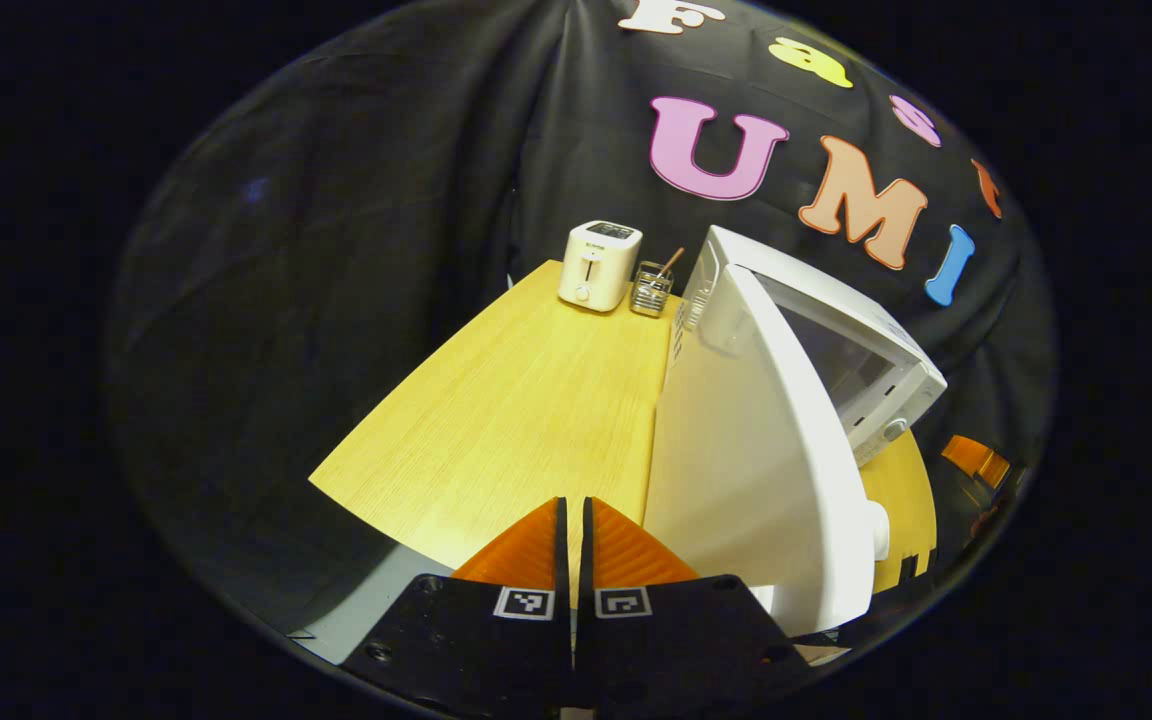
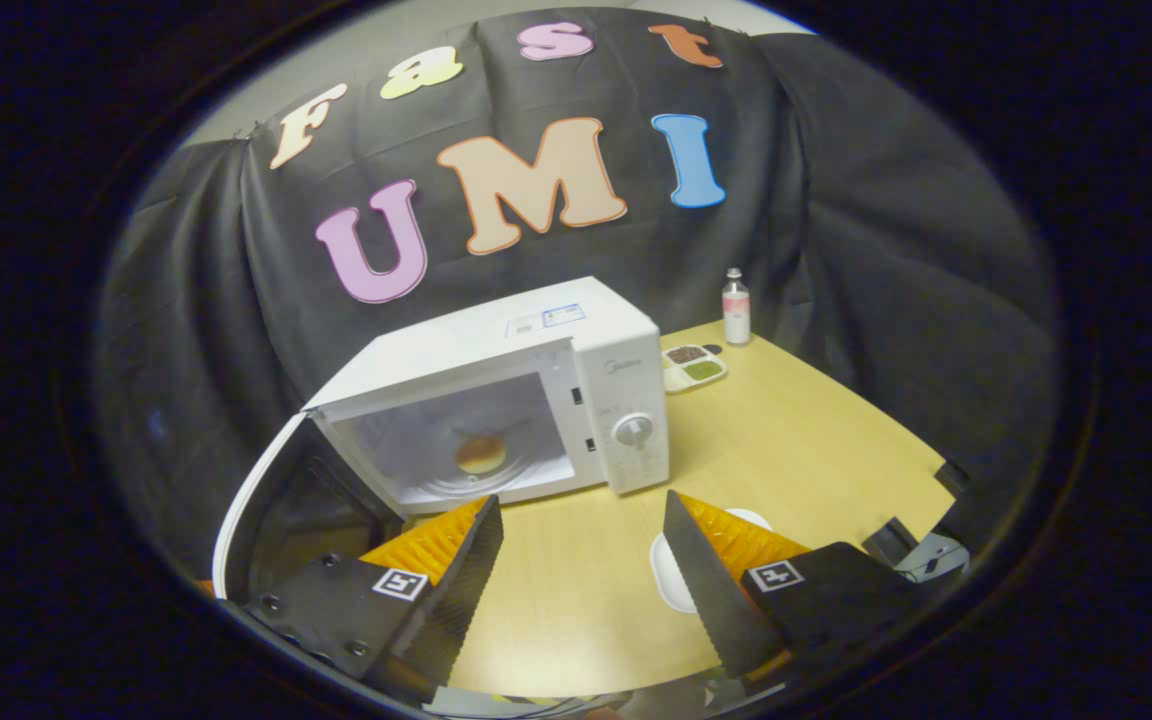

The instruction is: Open the microwave oven with the left hand, put the food in, and close the microwave oven.

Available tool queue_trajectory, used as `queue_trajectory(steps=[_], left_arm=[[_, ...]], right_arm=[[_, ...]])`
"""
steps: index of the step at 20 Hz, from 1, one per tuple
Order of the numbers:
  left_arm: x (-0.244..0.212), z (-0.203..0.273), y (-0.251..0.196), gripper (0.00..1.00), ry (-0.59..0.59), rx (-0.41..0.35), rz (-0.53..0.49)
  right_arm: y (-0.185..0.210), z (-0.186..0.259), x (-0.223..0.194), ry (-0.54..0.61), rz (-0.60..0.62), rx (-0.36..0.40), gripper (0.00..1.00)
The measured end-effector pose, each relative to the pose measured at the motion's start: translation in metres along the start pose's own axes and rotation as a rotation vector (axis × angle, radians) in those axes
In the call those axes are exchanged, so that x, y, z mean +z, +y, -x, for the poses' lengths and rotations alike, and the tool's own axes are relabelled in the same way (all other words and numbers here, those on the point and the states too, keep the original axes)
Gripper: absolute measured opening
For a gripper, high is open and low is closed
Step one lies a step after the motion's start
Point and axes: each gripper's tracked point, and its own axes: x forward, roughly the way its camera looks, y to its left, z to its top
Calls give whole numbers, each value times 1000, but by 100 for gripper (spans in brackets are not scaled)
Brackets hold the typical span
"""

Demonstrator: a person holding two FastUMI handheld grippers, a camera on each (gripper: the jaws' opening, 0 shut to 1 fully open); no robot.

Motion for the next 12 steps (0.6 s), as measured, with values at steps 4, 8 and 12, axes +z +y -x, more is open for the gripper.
queue_trajectory(steps=[4,8,12], left_arm=[[-3,-3,-18,1,17,-51,-56],[-4,-5,-37,1,27,-92,-76],[1,-8,-56,1,23,-97,-101]], right_arm=[[-32,21,3,-17,43,-61,100],[-60,35,0,-10,63,-106,100],[-89,40,0,-2,61,-146,100]])
